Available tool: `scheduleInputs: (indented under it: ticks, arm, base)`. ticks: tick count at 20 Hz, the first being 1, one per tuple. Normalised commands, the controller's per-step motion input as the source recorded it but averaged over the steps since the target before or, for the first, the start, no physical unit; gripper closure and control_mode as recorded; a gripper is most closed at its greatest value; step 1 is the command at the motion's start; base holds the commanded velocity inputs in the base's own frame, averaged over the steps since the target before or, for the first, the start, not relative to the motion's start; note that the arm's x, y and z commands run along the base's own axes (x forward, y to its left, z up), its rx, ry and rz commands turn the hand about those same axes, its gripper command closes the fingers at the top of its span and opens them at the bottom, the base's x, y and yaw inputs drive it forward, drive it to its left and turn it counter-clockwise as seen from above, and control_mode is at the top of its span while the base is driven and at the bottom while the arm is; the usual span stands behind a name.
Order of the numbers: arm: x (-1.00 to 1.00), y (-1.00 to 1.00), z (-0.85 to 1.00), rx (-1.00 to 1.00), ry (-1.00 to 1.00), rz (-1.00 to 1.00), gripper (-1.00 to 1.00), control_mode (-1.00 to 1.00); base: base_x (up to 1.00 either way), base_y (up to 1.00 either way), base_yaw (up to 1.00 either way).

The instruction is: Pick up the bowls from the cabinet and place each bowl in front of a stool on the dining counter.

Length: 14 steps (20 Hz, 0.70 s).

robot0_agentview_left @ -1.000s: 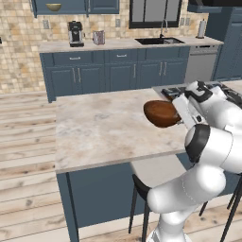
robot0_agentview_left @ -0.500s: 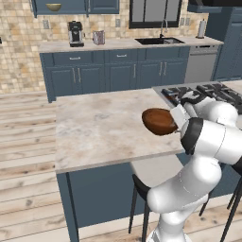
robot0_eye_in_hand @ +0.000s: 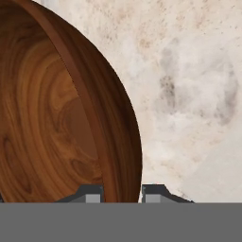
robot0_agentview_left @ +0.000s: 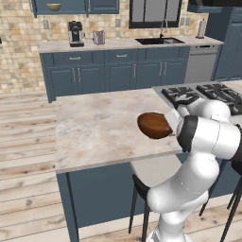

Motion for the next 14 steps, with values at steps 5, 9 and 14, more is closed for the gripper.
scheduleInputs:
  ticks: [5, 9, 14]
  arm:
    - [0.20, 0.20, -0.08, 0.00, 0.03, 0.00, 1.00, -1.00]
    - [0.28, 0.16, -0.10, 0.00, 0.01, 0.00, 1.00, -1.00]
    - [0.27, 0.15, -0.16, 0.00, 0.00, 0.00, 1.00, -1.00]
  base:
    - [0.00, 0.00, 0.00]
    - [0.00, 0.00, 0.00]
    - [0.00, 0.00, 0.00]
